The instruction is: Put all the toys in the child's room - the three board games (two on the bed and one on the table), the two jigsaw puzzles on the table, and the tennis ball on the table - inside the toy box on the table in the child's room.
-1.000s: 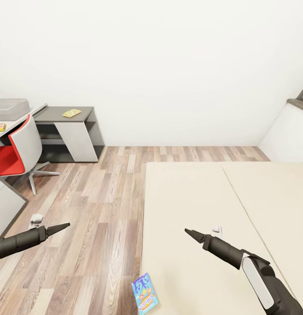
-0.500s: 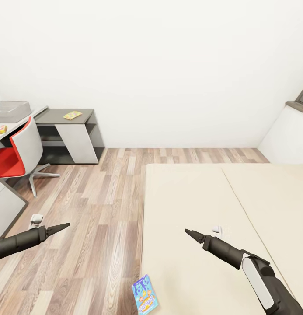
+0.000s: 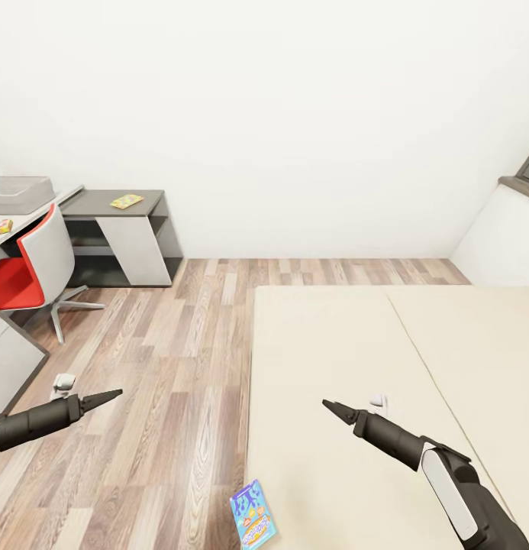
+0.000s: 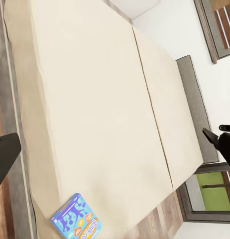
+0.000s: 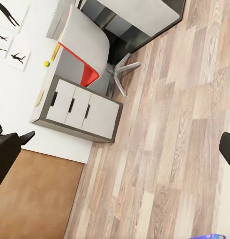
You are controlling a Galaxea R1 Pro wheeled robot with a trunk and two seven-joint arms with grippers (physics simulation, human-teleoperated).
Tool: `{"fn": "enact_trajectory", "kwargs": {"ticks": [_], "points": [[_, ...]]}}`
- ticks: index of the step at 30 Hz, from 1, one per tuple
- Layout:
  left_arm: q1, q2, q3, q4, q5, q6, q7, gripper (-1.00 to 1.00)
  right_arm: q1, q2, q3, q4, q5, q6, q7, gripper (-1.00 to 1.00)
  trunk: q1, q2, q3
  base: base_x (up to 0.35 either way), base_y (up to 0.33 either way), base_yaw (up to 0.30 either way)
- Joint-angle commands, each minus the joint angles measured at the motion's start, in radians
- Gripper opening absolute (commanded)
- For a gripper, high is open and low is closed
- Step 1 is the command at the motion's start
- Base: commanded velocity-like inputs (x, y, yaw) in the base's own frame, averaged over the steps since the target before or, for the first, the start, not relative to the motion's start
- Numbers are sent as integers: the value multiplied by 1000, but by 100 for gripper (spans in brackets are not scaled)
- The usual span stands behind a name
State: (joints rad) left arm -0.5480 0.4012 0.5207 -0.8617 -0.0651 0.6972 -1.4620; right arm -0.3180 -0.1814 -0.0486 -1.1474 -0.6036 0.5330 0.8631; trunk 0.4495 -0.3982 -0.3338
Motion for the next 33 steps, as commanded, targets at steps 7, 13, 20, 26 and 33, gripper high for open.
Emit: {"fn": "enact_trajectory", "kwargs": {"ticks": [7,13,20,26,33], "points": [[-1,-1,2,0,-7,11,-8,100,-1,-1,-1,0,-6,10,0,100,1,-2,2,0,0,0],[-1,0,2,0,-8,10,-8,100,-1,-1,1,-1,-4,9,1,100,1,-2,11,0,0,0],[-1,0,2,0,-8,10,-8,100,0,-1,1,-1,-3,9,1,100,1,-2,22,0,0,0],[-1,0,2,0,-8,10,-8,100,-1,-1,1,-1,-4,8,1,100,1,-2,32,0,0,0],[-1,1,2,0,-7,10,-8,100,-1,-1,1,-1,-4,9,1,100,1,-2,43,0,0,0]]}}
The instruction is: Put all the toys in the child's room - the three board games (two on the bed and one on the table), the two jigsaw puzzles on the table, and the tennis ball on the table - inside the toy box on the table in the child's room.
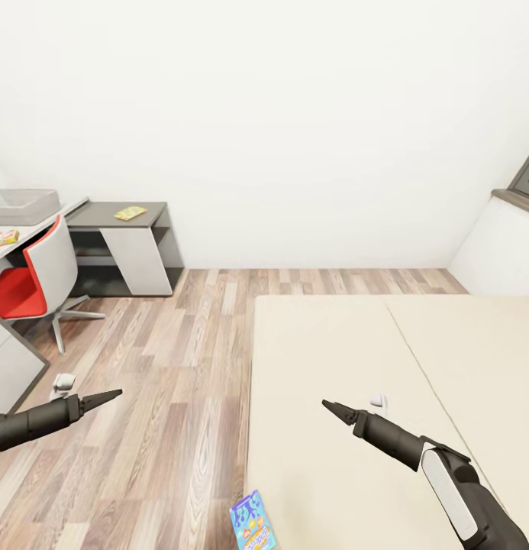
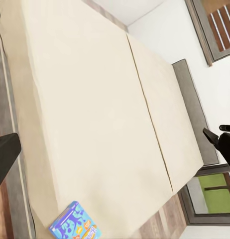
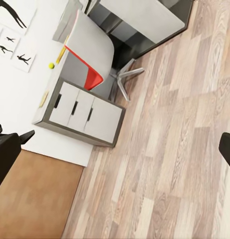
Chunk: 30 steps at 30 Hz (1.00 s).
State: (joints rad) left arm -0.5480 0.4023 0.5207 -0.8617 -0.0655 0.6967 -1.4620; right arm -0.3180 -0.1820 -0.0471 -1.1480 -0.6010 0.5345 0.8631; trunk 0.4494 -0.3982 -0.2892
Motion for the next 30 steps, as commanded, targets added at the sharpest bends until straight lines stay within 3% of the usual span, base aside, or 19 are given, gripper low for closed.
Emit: {"fn": "enact_trajectory", "kwargs": {"ticks": [1,30], "points": [[-1,0,2,0,-7,11,-8,100,-1,0,0,0,-6,8,1,100,1,-2,0,0,0,0],[-1,-1,2,0,-7,11,-8,100,-1,0,0,0,-6,9,1,100,1,-2,46,0,0,0]]}}
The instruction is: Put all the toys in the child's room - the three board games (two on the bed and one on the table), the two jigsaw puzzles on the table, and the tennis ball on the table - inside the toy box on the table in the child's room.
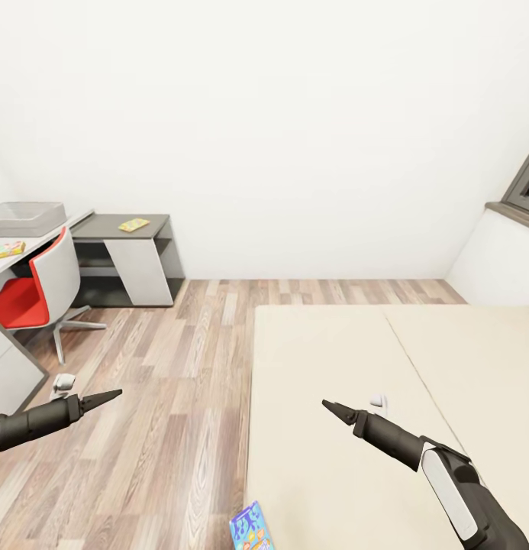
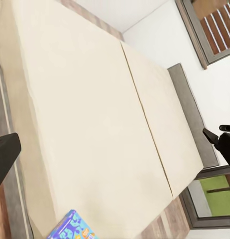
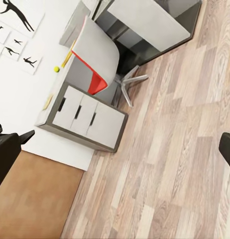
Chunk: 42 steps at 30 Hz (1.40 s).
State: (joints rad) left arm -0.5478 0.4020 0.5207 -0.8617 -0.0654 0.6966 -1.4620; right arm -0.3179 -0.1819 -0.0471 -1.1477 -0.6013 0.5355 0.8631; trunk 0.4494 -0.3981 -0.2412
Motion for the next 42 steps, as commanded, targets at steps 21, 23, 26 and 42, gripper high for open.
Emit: {"fn": "enact_trajectory", "kwargs": {"ticks": [21,23,26,42], "points": [[-1,-1,2,0,-7,11,-8,100,-1,-1,0,-1,-6,8,1,100,1,-2,31,0,0,0],[-1,-1,2,0,-7,11,-8,100,-1,-1,0,-1,-6,8,1,100,1,-2,34,0,0,0],[-1,-1,2,0,-7,11,-8,100,-1,0,0,-1,-6,8,1,100,1,-2,39,0,0,0],[-1,-1,2,0,-8,11,-8,100,-1,0,-2,0,-7,8,1,100,1,-2,58,0,0,0]]}}
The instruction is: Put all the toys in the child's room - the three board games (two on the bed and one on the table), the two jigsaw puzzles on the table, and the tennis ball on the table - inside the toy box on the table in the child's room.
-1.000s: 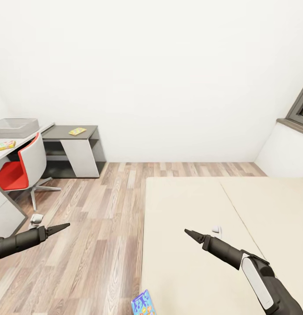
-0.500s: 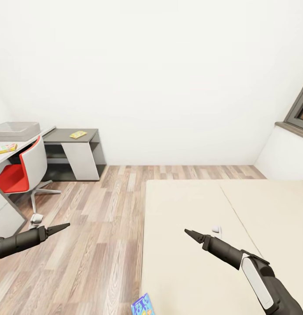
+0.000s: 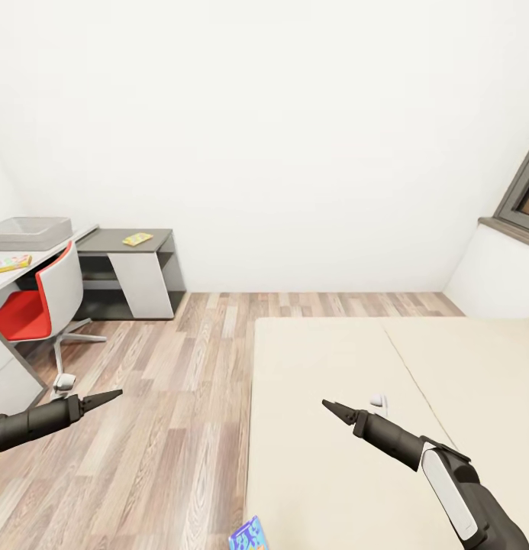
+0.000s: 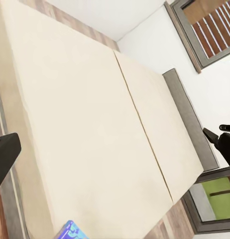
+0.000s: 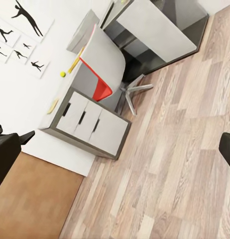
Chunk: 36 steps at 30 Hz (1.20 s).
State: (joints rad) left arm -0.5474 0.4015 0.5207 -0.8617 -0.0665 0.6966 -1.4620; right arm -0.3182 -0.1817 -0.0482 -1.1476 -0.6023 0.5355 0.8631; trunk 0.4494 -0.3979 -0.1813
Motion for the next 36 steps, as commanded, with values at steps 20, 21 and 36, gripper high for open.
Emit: {"fn": "enact_trajectory", "kwargs": {"ticks": [20,21,36], "points": [[-2,0,2,0,-7,11,-8,100,-1,0,1,0,-7,0,-5,100,1,-2,-1,0,126,0],[-2,0,2,0,-7,11,-8,100,-1,0,1,0,-7,-1,-5,100,1,-2,-1,0,270,0],[-1,0,4,0,-6,11,-8,100,-1,1,1,0,-5,-4,-6,100,1,-2,-1,0,280,0]]}}
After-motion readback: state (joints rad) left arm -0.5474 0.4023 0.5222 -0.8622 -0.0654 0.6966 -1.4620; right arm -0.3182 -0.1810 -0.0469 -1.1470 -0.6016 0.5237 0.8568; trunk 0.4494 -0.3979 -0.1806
